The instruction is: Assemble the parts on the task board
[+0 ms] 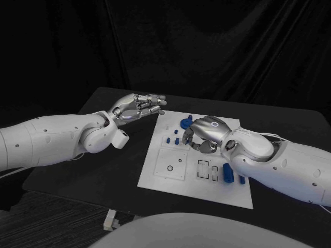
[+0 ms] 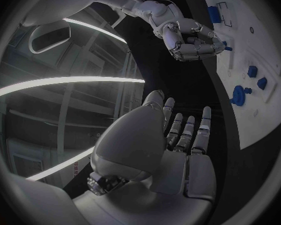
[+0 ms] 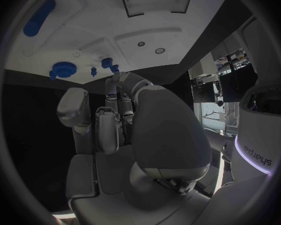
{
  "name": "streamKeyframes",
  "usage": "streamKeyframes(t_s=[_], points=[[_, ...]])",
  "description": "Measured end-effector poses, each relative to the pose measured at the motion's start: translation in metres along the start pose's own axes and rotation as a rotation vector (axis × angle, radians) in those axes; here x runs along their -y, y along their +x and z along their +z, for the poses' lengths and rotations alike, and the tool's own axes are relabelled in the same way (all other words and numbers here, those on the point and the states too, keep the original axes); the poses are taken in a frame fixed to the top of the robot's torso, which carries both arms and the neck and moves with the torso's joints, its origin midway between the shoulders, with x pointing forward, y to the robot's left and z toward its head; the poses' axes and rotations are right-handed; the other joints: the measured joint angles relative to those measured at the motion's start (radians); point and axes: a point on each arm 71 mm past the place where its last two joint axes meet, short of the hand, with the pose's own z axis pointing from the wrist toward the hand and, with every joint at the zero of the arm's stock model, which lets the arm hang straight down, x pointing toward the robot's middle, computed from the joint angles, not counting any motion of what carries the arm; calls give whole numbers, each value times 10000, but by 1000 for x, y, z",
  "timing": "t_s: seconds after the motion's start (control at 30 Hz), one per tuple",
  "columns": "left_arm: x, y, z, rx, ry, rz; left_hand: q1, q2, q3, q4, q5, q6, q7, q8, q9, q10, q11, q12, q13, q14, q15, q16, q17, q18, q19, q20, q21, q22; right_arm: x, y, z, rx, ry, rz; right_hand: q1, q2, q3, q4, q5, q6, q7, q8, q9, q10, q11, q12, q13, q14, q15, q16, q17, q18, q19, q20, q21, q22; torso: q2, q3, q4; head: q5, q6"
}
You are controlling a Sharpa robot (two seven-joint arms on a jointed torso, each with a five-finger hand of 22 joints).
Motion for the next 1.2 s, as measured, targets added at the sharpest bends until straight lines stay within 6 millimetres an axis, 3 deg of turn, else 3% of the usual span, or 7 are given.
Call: streamKeyframes(t_s=[0.43,1.2], points=[[-1,0,0,1,-18,-9,-1,-1,1,1,0,-3,1,0,0,-102,-29,-19,-1,-54,-52,-238,-1,-1,-58,53,-6,-102,-10,19,3,-680,-20,191,0,0,0,0,153,2,1,-10,0,38,-3,0,1,0,0,0,0,0,0,0,0,0,0,1,-6,93,-4],[-6,-1,-2,-55,-113,-102,-1,-1,125,122,-1,-4,0,0,0,-189,-44,-135,-1,-89,-86,-346,-1,-1,-82,69,-24,-153,-19,30,5,-898,-24,369,0,0,1,0,156,71,1,-68,-20,105,-1,-74,0,0,0,0,0,0,0,0,0,0,-5,0,-6,134,-4]])
